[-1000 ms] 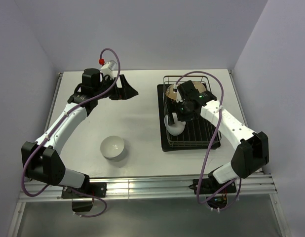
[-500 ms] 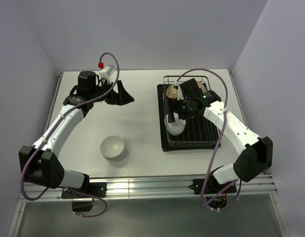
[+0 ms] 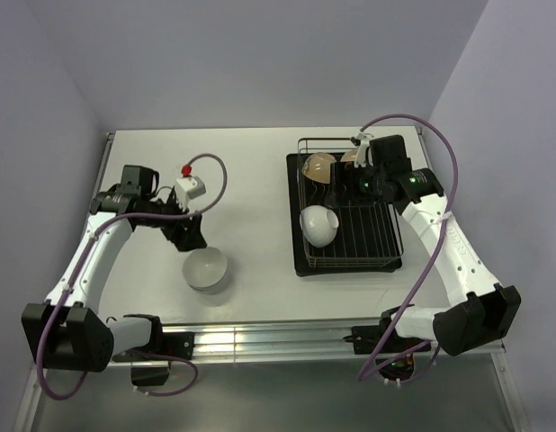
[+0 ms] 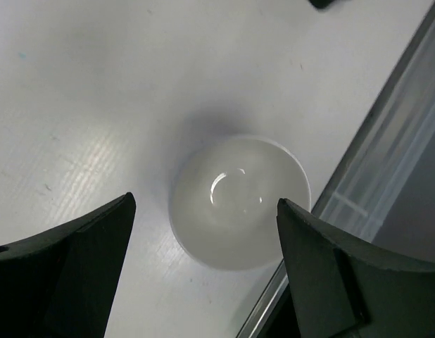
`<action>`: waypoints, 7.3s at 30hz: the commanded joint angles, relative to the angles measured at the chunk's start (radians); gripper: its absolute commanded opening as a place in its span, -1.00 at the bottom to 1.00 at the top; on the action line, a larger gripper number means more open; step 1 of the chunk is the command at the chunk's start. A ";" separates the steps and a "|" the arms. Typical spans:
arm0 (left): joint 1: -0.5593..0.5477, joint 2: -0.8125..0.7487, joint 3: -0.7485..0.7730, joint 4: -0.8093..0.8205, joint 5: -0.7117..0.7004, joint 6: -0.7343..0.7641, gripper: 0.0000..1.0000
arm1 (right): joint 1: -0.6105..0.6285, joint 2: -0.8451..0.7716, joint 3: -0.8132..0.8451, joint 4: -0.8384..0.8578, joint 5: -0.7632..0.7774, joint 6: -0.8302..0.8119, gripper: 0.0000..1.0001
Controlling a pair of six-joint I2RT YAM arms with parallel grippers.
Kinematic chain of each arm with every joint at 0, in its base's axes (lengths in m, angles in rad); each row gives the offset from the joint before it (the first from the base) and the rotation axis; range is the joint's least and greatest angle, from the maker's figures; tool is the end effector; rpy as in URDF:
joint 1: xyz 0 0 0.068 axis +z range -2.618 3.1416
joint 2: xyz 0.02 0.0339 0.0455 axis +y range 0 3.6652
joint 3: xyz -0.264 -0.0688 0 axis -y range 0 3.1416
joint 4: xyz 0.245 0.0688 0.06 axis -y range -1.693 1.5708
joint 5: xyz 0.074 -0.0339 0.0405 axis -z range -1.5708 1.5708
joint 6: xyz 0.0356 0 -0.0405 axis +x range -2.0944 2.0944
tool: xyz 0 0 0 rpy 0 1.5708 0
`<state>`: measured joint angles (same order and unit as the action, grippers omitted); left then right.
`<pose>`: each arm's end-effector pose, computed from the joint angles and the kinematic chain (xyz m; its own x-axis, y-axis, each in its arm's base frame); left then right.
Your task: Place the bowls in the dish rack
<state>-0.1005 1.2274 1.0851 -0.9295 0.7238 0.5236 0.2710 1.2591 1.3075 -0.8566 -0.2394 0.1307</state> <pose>0.2268 -0.0466 0.2983 -0.5613 0.4332 -0.7052 0.7750 0.5740 -0.2643 0.2443 0.0766 0.3581 -0.7452 -0.0756 -0.6626 -0.3235 0.9098 0.2600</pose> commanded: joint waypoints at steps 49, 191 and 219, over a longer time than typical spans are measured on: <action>-0.324 -0.077 -0.298 -0.187 -0.139 0.780 -0.04 | -0.027 -0.010 -0.022 -0.001 -0.089 -0.011 1.00; -0.869 0.142 0.249 0.871 -0.547 -0.511 0.99 | -0.403 -0.113 -0.054 0.047 -0.456 -0.017 -1.00; -0.604 0.112 0.245 0.761 -0.564 -0.682 0.99 | -0.191 -0.049 -0.166 0.024 -0.023 -0.071 -1.00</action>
<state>-0.7139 1.3788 1.3415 -0.1883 0.1669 -0.1440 0.0330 1.2114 1.1450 -0.8845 -0.3214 0.0544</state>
